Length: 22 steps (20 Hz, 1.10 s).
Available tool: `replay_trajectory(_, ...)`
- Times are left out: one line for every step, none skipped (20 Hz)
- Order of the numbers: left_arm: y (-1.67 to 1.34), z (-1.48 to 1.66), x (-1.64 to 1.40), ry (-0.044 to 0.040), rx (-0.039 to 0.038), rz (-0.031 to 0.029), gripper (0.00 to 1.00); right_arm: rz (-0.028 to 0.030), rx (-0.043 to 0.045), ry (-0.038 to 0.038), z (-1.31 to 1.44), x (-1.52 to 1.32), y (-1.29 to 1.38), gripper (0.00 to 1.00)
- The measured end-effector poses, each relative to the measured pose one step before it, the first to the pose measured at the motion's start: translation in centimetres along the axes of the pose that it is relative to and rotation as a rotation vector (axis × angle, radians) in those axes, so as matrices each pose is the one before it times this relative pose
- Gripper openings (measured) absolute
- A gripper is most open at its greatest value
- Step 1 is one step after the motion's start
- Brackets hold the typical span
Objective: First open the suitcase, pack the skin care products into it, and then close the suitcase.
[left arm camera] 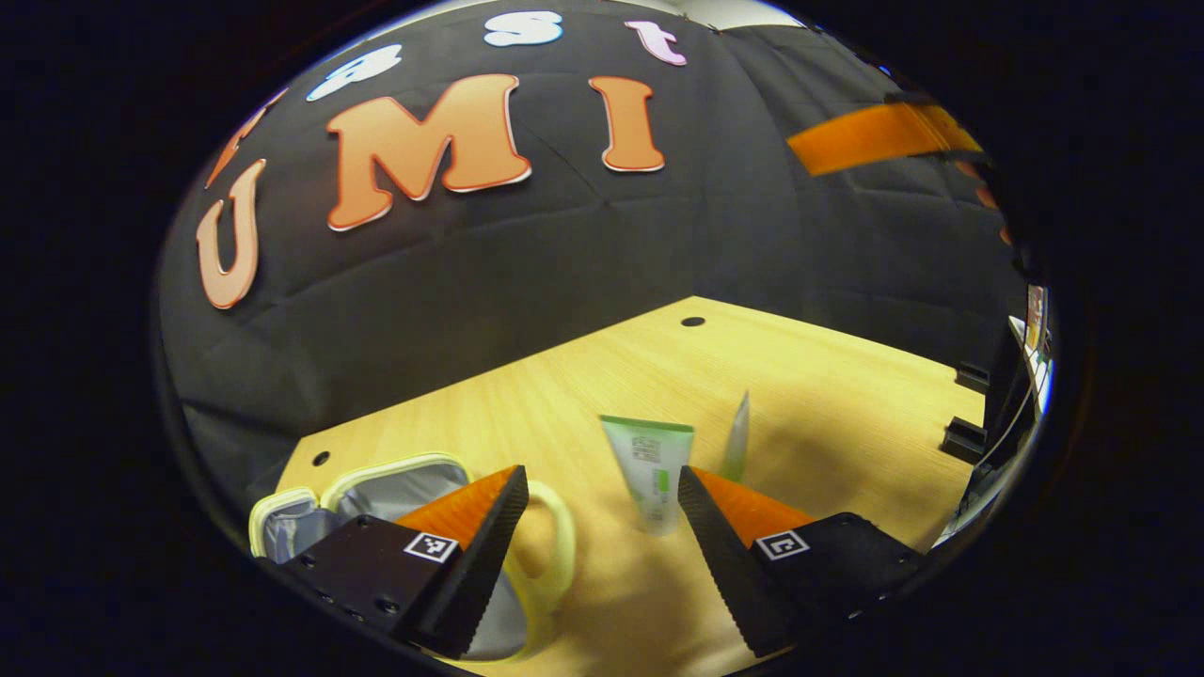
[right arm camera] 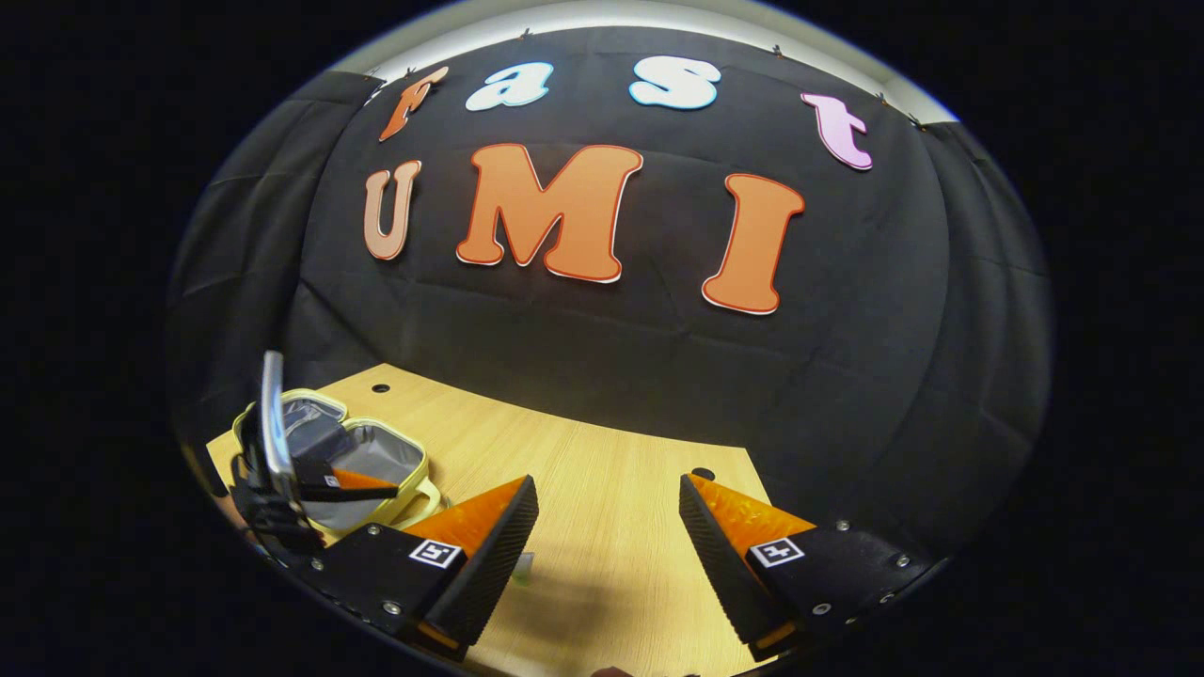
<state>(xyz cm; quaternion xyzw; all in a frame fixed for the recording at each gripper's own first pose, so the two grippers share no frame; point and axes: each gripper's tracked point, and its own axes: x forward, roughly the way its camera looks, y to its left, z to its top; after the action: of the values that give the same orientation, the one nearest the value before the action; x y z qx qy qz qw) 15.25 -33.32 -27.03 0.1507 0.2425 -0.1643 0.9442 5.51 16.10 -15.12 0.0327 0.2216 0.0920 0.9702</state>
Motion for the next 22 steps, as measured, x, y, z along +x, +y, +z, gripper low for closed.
replay_trajectory(-0.682,-0.701,1.021,0.01692,0.00194,-0.00942,0.98,-0.008,-0.00031,0.00409,-0.127,-0.155,-0.508,0.96)
replay_trajectory(-0.479,-0.911,0.936,0.02038,-0.00441,-0.01368,0.98,-0.01111,-0.00385,0.00508,-0.192,-0.248,-0.536,0.96)
replay_trajectory(-0.567,-0.755,0.791,0.01859,-0.00707,-0.01063,0.99,-0.00932,-0.00469,0.00688,-0.197,-0.108,-0.439,0.95)
replay_trajectory(-0.671,-0.837,0.812,0.02062,-0.01086,-0.01374,0.98,-0.00772,-0.00245,0.00632,-0.379,-0.307,-0.308,0.96)
replay_trajectory(-0.227,-0.736,0.731,0.02188,-0.00492,-0.00334,0.97,-0.00812,-0.00012,0.00572,-0.209,-0.226,-0.44,0.96)
replay_trajectory(0.074,-0.35,0.903,0.00469,-0.00063,0.0065,0.96,-0.00593,0.0016,0.00786,-0.288,-0.209,-0.176,0.96)
replay_trajectory(-0.221,-0.153,0.646,0.00971,-0.01023,-0.00797,0.96,-0.00779,0.00066,0.00903,-0.274,-0.177,-0.26,0.96)
replay_trajectory(-0.191,0.073,0.376,-0.00053,-0.01004,-0.00573,0.96,-0.00288,0.00094,0.00834,-0.388,-0.18,-0.135,0.95)
replay_trajectory(-0.239,-0.145,0.673,0.00231,-0.01467,-0.01016,0.9,-0.00707,-0.00124,0.00903,-0.263,-0.164,-0.194,0.96)
replay_trajectory(0.15,-0.424,0.401,0.01294,-0.00613,0.00509,0.84,-0.00228,0.00162,0.00786,-0.388,-0.061,-0.021,0.95)
replay_trajectory(-0.267,-0.191,0.029,0.00078,-0.01322,-0.01133,0.69,-0.00524,0.00325,0.00668,-0.279,-0.021,-0.106,0.96)
replay_trajectory(-0.251,0.266,1.482,-0.00455,-0.00864,-0.01188,0.55,0.00018,0.00485,0.00875,-0.406,-0.063,0.023,0.96)
replay_trajectory(0.115,-0.125,-1.55,0.01463,-0.00868,-0.00009,0.48,0.00177,0.00243,0.00919,-0.455,0.038,0.139,0.96)
replay_trajectory(0.059,0.07,-0.698,0.00274,-0.00381,-0.00193,0.5,0.00321,-0.00091,0.00748,-0.471,0.047,0.14,0.96)
replay_trajectory(0.152,0.126,-0.343,-0.0026,-0.00279,0.00343,0.5,0.00332,-0.00384,0.01004,-0.575,0.128,0.201,0.96)
replay_trajectory(0.154,0.486,-0.673,-0.00775,-0.00059,0.00702,0.48,0.00394,-0.00313,0.0117,-0.656,0.052,0.077,0.96)
replay_trajectory(0.216,0.619,-0.699,-0.01143,-0.00402,0.00671,0.5,0.01056,0.00055,0.01048,-0.565,0.283,0.402,0.96)
replay_trajectory(0.158,0.783,-0.601,-0.01041,-0.00848,0.00286,0.5,0.00994,0.00089,0.01049,-0.522,0.225,0.393,0.96)
replay_trajectory(0.279,0.771,-0.831,-0.01399,-0.00922,0.00826,0.5,0.01414,0.00112,0.00712,-0.43,0.334,0.368,0.96)
replay_trajectory(0.47,1.014,-0.743,-0.01617,-0.01056,0.01184,0.51,0.01385,-0.00094,0.00785,-0.5,0.266,0.48,0.96)
replay_trajectory(0.596,1.094,-0.67,-0.0181,-0.00689,0.01197,0.5,0.01823,-0.00114,0.00407,-0.315,0.448,0.602,0.96)
replay_trajectory(0.749,1.016,-0.758,-0.01724,-0.00691,0.01926,0.5,0.01845,-0.00456,0.0079,-0.384,0.351,0.516,0.96)
